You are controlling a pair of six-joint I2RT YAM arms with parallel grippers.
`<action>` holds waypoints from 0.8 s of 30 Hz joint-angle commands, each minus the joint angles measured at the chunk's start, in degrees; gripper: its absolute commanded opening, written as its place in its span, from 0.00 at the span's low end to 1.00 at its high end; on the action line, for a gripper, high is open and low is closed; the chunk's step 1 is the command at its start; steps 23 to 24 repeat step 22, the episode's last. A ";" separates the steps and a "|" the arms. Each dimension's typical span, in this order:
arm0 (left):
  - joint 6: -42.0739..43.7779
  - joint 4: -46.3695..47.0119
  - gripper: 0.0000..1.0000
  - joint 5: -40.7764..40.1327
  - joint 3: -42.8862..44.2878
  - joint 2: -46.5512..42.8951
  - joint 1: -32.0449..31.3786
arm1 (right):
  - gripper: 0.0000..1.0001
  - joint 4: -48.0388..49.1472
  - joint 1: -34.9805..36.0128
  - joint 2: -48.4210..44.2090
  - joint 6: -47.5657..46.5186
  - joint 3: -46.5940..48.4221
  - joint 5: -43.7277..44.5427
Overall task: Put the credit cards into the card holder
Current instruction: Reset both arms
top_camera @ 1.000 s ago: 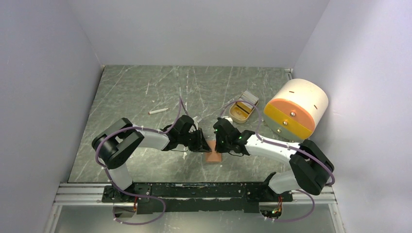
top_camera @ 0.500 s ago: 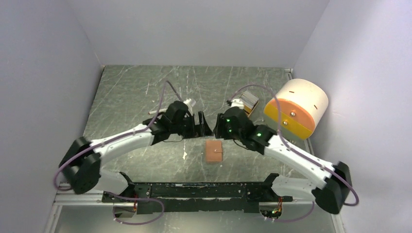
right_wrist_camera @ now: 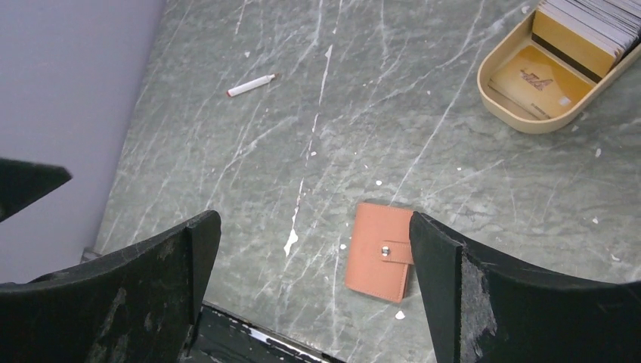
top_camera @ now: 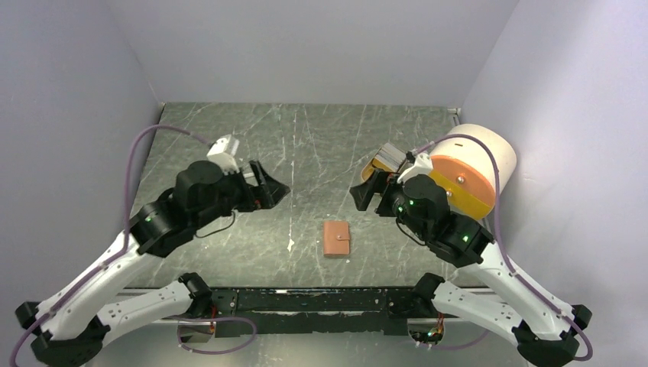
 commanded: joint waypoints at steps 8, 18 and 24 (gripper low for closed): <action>-1.77 -6.44 0.99 -5.50 -7.57 -11.74 -0.19 | 0.99 -1.55 0.13 -3.18 1.68 -1.74 0.73; -2.16 -7.44 0.99 -6.64 -7.13 -12.04 -0.19 | 0.99 -1.56 0.06 -2.34 0.63 -0.82 0.57; -2.27 -7.08 0.99 -6.41 -7.68 -12.11 -0.19 | 0.99 -0.63 0.13 -2.75 -0.26 -1.46 -0.30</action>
